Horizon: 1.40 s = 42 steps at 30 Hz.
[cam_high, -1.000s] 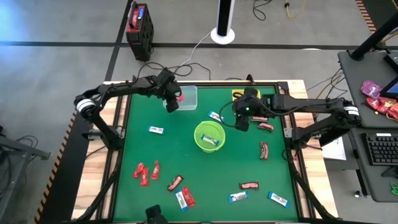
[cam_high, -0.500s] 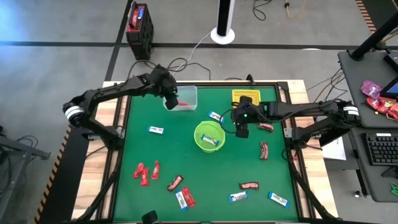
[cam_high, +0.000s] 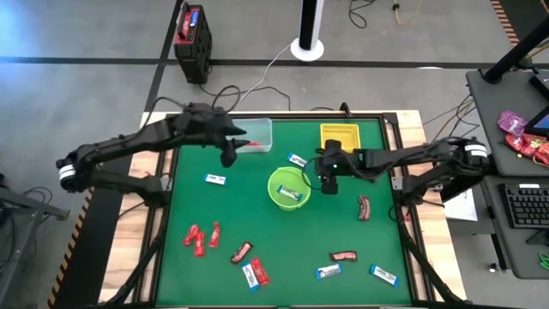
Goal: Sort candy by brand, put in halloween buckets
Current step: Put the white chocolate into the green bucket
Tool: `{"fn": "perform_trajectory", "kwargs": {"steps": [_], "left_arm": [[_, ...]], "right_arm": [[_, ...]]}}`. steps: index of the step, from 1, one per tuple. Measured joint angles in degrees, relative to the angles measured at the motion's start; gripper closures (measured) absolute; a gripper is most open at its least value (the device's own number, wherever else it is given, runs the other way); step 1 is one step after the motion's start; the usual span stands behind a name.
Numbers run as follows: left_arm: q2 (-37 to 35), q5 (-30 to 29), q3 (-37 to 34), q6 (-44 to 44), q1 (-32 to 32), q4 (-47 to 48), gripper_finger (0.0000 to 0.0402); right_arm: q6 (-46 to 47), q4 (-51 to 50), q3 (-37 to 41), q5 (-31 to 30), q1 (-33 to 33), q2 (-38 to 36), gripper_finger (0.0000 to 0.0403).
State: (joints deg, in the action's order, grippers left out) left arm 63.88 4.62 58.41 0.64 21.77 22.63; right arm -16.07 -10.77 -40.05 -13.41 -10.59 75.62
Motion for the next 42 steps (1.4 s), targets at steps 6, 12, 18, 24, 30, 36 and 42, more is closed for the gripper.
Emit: {"fn": "perform_trajectory", "kwargs": {"steps": [6, 12, 18, 24, 30, 36, 42], "left_arm": [[-4.67, 0.04, 0.02, -5.22, -3.93, -0.30, 0.0251], [-7.32, -0.04, 0.02, -8.74, -5.59, -0.24, 0.0251], [-8.18, -0.15, 0.02, -9.33, -5.59, -1.92, 0.0251], [-8.09, -0.13, 0.02, -9.33, -5.59, -3.75, 0.0251], [-8.05, -0.11, 0.02, -9.33, -5.59, -3.69, 0.0251], [-8.02, -0.04, 0.02, -9.26, -5.56, -3.69, 0.0251], [-7.94, -0.02, 0.02, -9.16, -5.54, -3.69, 0.0251]], "right_arm": [[-1.70, 5.18, 0.00, 2.07, -2.80, 5.97, 0.0166], [-3.37, 7.11, 0.02, 3.34, -4.90, 8.92, 0.0139], [-3.48, 8.96, -0.40, 3.28, -5.21, 12.03, 0.0132], [-4.42, 9.56, -3.37, 3.34, -5.34, 14.85, 0.0138], [-4.25, 9.34, -5.33, 3.37, -6.52, 17.24, 0.0142], [-3.36, 8.27, -5.41, 6.92, -7.71, 18.02, 0.0173], [-3.89, 8.12, -5.42, 8.26, -7.96, 18.16, 0.0236]]}}
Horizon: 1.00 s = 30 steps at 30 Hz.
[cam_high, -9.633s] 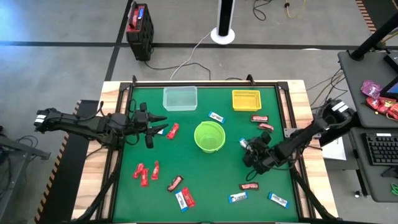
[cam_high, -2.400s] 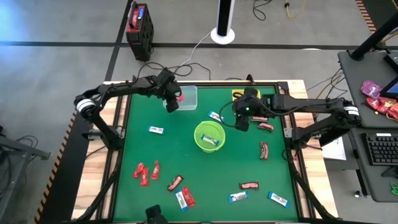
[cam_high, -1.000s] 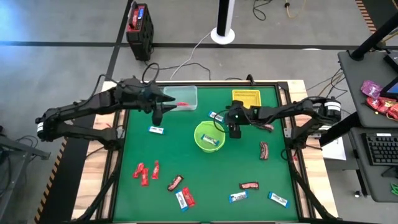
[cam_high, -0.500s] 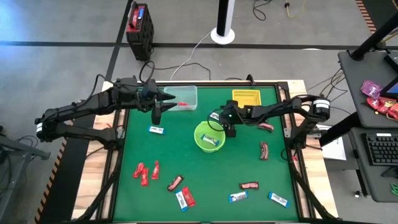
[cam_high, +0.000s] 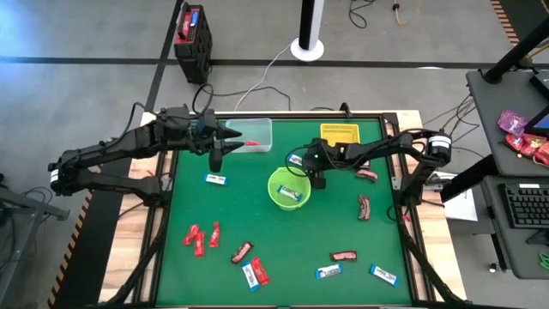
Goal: Sort candy by brand, put in halloween buckets
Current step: Put the white chocolate into the green bucket
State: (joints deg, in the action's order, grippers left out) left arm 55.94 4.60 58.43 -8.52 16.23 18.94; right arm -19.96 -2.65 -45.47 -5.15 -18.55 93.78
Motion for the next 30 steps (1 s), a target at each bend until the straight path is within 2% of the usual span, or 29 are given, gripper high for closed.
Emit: {"fn": "perform_trajectory", "kwargs": {"steps": [10, 15, 22, 30], "left_arm": [[0.00, 0.02, 0.00, 0.05, -0.02, 0.00, 0.0251], [0.00, 0.01, 0.00, 0.07, 0.00, 0.00, 0.0251], [0.00, 0.02, 0.00, 0.31, -0.02, 0.02, 0.0251], [0.06, 0.07, 0.00, 0.31, -0.06, 0.13, 0.0251]], "right_arm": [[0.43, -0.19, 0.00, 1.21, -0.63, -0.06, 0.0382], [1.34, -2.02, 0.04, 2.36, -0.61, -2.43, 0.0393], [2.87, -4.51, 0.04, 2.14, -0.61, -9.67, 0.0394], [9.94, -16.44, 0.32, 2.13, -0.46, -19.71, 0.0394]]}}
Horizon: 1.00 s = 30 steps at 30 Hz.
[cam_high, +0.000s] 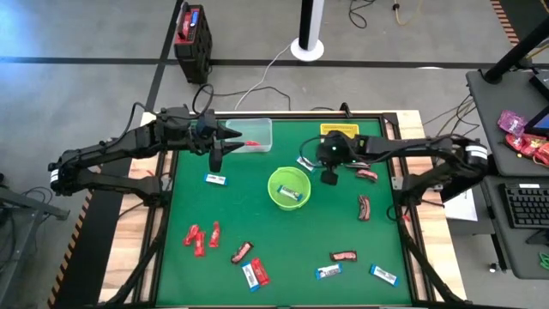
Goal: Sort candy by brand, put in halloween buckets
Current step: Put the white chocolate into the green bucket
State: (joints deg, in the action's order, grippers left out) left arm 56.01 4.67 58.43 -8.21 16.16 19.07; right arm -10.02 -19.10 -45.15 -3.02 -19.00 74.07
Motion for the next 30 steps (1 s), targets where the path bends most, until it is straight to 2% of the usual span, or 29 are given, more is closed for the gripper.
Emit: {"fn": "perform_trajectory", "kwargs": {"steps": [3, 7, 13, 20, 24, 30], "left_arm": [[0.08, 0.00, 0.00, 0.00, 0.00, 0.04, 0.0251], [0.09, 0.04, 0.00, 0.00, 0.00, 0.04, 0.0251], [-0.02, 0.64, -0.02, 0.90, 0.00, 0.39, 0.0251], [-0.11, 0.63, -0.04, 3.17, -0.04, 0.33, 0.0251], [-0.11, 0.63, -0.04, 3.21, -0.04, 0.31, 0.0251], [-0.11, 0.61, -0.07, 3.76, -0.04, 0.31, 0.0251]], "right_arm": [[2.27, 1.55, 1.10, -0.25, 0.22, -0.72, 0.0394], [3.02, 8.98, 4.15, -1.75, 1.35, 1.83, 0.0394], [6.43, 22.22, 11.97, -8.10, 5.05, 3.96, 0.0394], [10.78, 30.34, 19.11, -8.53, 5.75, 3.21, 0.0386], [9.60, 34.92, 19.72, -7.01, 5.77, 3.25, 0.0352], [10.09, 35.26, 19.72, -8.34, 5.75, 4.44, 0.0263]]}}
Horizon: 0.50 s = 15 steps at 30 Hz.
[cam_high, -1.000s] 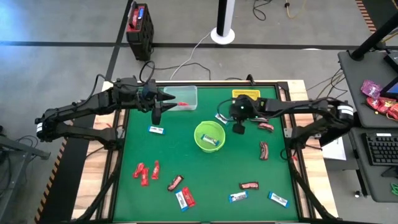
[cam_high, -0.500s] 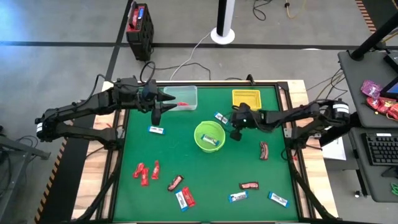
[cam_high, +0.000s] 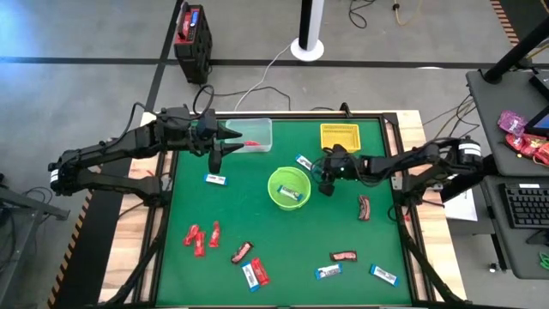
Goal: Sort candy by brand, put in halloween buckets
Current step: Put the white chocolate into the green bucket
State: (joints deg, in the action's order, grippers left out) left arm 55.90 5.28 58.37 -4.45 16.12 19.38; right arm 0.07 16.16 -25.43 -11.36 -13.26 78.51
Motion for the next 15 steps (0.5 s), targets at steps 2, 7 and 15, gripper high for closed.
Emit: {"fn": "perform_trajectory", "kwargs": {"steps": [2, 7, 15], "left_arm": [[0.00, -0.01, 0.00, 0.51, 0.00, -0.02, 0.0251], [0.00, -0.02, 0.00, 0.76, 0.00, -0.07, 0.0251], [0.00, -0.04, 0.00, 0.76, 0.00, -0.11, 0.0251]], "right_arm": [[1.06, 0.18, -0.02, -1.38, 0.00, 0.95, 0.0234], [2.41, 4.03, -0.09, -2.03, 0.00, 4.10, 0.0183], [5.13, 5.97, -1.18, -2.23, 0.00, 9.57, 0.0167]]}}
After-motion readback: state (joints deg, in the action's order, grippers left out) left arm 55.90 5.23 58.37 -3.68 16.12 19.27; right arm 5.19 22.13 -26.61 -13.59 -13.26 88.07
